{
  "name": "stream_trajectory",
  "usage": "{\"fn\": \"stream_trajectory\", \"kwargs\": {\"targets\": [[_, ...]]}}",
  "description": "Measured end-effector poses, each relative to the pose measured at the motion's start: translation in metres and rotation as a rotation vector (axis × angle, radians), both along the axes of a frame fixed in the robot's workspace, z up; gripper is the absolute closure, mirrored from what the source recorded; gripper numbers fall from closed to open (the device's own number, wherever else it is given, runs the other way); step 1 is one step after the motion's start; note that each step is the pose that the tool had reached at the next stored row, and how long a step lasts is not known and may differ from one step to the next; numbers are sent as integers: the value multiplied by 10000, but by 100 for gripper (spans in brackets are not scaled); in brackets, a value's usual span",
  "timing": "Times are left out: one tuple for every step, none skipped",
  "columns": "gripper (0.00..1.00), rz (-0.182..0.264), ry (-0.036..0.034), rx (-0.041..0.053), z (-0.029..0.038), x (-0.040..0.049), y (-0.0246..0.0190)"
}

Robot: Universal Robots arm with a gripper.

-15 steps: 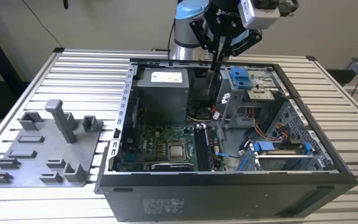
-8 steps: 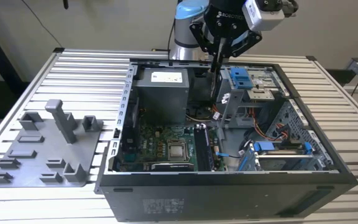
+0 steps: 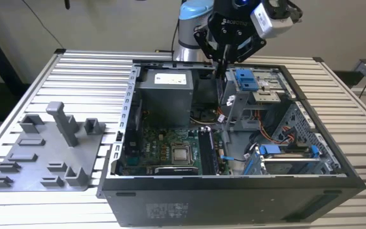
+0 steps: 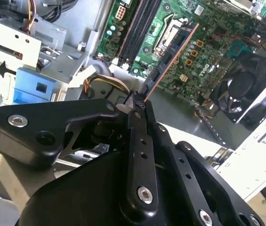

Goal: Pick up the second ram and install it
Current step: 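Insert the second ram into the second slot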

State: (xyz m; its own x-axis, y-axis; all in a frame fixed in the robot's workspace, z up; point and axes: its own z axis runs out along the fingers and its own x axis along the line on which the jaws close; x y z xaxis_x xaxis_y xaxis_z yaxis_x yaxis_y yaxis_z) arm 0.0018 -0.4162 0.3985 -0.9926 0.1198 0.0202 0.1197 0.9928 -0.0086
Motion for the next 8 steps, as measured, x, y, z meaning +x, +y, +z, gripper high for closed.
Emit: {"fn": "stream_trajectory", "kwargs": {"targets": [[86,94,0,0,-16,0,-2],[86,186,0,0,-31,0,-3],[86,276,0,1,-46,1,-6],[86,370,-1,2,-61,1,-9],[86,460,0,0,-74,1,-12],[86,539,0,1,-90,1,-17],[86,594,1,-1,-105,2,-26],[86,627,0,0,-122,2,-43]]}}
